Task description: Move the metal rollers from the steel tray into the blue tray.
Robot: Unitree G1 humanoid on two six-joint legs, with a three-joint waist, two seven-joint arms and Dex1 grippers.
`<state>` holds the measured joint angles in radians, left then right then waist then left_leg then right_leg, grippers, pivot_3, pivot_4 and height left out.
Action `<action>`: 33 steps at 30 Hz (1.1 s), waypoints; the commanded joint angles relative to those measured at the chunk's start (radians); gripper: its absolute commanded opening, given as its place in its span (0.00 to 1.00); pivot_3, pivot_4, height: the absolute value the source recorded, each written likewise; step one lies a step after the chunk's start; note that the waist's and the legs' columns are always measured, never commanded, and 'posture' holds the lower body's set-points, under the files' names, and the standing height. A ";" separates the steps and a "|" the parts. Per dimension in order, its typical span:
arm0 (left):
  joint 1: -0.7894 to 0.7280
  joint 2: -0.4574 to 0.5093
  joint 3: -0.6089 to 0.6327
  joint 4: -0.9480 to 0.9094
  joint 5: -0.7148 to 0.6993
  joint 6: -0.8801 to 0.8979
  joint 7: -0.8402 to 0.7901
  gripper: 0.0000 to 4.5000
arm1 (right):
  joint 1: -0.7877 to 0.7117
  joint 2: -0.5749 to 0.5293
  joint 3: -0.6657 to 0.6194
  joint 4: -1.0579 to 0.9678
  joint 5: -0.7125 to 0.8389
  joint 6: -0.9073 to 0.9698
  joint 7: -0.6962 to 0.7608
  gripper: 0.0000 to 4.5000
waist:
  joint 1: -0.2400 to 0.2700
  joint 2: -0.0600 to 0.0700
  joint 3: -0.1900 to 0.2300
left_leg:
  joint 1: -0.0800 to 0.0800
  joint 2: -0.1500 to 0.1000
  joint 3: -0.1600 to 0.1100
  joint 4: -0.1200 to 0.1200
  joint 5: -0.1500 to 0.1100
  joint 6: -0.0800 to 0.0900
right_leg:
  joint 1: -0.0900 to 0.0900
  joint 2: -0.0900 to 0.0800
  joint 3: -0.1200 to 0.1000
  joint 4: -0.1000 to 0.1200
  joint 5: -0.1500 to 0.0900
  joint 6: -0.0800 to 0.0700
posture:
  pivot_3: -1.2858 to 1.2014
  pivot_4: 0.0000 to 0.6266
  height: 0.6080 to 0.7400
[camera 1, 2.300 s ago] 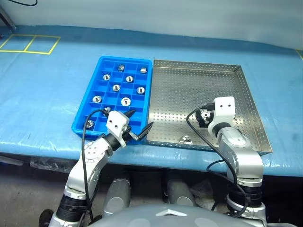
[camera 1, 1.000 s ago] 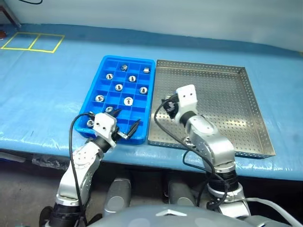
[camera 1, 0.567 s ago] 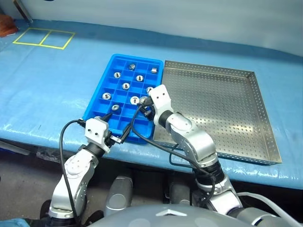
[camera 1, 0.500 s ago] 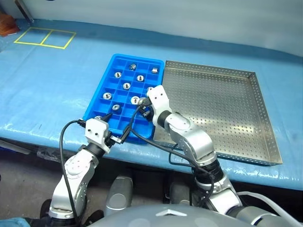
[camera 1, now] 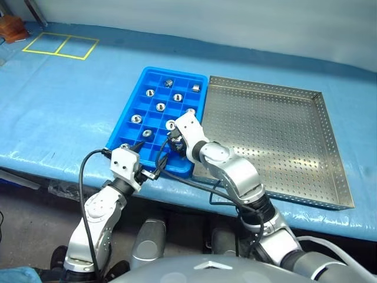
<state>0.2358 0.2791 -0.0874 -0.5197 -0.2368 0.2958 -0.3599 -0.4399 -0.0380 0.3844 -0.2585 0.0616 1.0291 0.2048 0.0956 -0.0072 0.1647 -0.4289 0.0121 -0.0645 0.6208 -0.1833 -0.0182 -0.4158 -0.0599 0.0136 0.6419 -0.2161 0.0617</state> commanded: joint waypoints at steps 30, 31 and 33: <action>-0.340 -0.014 -0.176 0.254 0.011 -0.086 -0.250 1.00 | 0.271 -0.333 -0.354 -0.632 0.009 0.222 -0.040 1.00 | -0.118 0.000 0.000 | -0.001 0.000 0.001 0.002 -0.001 -0.001 | 0.000 0.000 -0.001 0.000 -0.001 0.000 | 0.51 0.24 1.00; -0.400 -0.015 -0.195 0.294 0.018 -0.100 -0.284 1.00 | 0.310 -0.339 -0.328 -0.640 0.007 0.155 -0.034 1.00 | -0.115 0.000 0.000 | -0.001 0.000 0.001 0.002 -0.001 -0.001 | 0.000 0.000 0.000 0.000 -0.001 0.000 | 0.51 0.24 1.00; -0.509 -0.018 -0.224 0.376 0.029 -0.123 -0.347 1.00 | 0.384 -0.346 -0.290 -0.653 0.003 0.042 -0.024 1.00 | -0.110 0.000 0.000 | -0.001 0.000 -0.001 0.002 -0.001 0.000 | 0.001 0.000 -0.001 0.000 -0.001 0.001 | 0.50 0.24 1.00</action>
<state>-0.2196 0.2696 -0.2917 -0.1688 -0.2161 0.2153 -0.6575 -0.0807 -0.3790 0.0706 -0.8725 0.0700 1.1688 0.1756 -0.0139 -0.0070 0.1651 -0.4306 0.0114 -0.0653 0.6238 -0.1838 -0.0187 -0.4144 -0.0598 0.0129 0.6421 -0.2169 0.0626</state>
